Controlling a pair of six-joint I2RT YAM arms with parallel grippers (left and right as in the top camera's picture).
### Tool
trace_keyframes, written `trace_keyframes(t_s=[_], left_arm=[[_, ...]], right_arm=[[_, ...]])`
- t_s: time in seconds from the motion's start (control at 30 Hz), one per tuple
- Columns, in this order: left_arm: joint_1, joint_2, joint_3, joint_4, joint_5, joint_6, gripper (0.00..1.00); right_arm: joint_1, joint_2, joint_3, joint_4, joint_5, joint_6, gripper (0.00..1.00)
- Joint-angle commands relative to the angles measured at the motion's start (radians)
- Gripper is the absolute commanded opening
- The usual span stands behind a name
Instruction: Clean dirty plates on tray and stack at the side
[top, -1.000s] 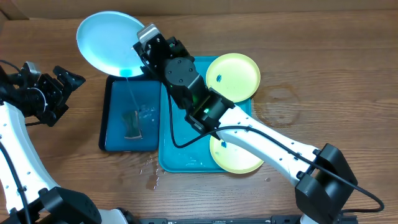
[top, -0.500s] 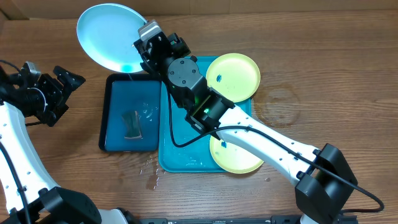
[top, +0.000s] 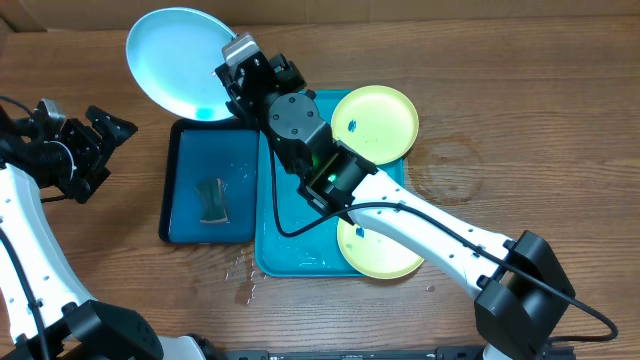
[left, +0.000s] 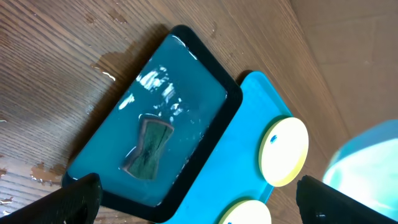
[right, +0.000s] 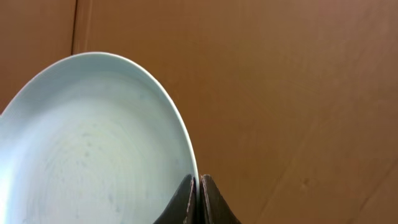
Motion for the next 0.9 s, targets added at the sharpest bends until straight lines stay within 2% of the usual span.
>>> trace_keyframes(t_s=[0.0,0.23,0.43,0.7,0.87], left_arm=[[-0.002,-0.006,0.016,0.001,0.016,0.031,1.0],[-0.002,-0.006,0.016,0.001,0.015,0.031,1.0],[-0.002,-0.006,0.016,0.001,0.016,0.031,1.0],[-0.002,-0.006,0.016,0.001,0.016,0.031,1.0],[-0.002,-0.006,0.016,0.001,0.016,0.031,1.0]], right_arm=[[0.002,-0.003,0.026,-0.04,0.014,0.099,0.04],[-0.025,-0.003,0.026,-0.249,0.014,0.352,0.04],[-0.093,-0.003,0.026,-0.433,-0.01,0.686,0.04],[-0.239,-0.003,0.026,-0.556,-0.44,0.929,0.04],[-0.37,-0.011,0.026,-0.64,-0.713,0.961,0.04]])
